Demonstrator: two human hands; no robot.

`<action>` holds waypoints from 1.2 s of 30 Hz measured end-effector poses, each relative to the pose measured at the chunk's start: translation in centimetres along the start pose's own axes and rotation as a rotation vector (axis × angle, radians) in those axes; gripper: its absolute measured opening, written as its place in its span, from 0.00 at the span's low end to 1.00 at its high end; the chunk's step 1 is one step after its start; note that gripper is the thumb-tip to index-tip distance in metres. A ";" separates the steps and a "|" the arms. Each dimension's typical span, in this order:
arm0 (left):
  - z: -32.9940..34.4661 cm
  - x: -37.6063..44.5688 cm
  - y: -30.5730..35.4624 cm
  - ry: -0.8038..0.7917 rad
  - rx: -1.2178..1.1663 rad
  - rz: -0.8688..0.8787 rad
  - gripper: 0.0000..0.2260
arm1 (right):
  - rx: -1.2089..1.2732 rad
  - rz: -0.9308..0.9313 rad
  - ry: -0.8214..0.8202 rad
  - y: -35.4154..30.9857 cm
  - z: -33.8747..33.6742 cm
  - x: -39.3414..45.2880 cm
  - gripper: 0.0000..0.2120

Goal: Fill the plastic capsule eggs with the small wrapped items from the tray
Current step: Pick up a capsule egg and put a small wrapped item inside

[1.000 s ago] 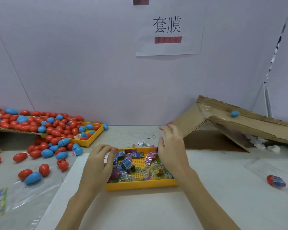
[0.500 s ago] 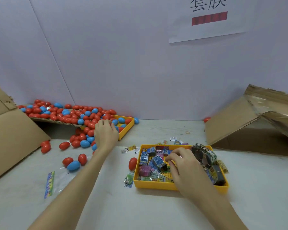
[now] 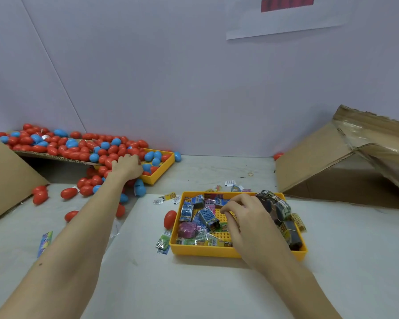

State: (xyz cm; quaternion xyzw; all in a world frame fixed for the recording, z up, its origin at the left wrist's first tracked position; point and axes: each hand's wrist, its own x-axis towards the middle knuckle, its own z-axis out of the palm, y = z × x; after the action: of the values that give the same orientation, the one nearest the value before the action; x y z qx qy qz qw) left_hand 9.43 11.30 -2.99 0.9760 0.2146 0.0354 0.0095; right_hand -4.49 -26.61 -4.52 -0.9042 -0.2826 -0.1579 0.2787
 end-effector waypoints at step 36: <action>-2.9 -23.3 10.8 -0.015 -1.249 0.478 0.17 | 0.115 0.195 -0.189 0.5 -0.8 1.1 0.10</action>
State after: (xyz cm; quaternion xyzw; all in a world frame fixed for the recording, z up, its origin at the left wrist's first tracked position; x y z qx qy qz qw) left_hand -7.40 -8.27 -1.21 0.8082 -0.0685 0.1474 0.5660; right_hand -3.36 -26.95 -3.64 -0.9207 -0.2271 -0.0278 0.3162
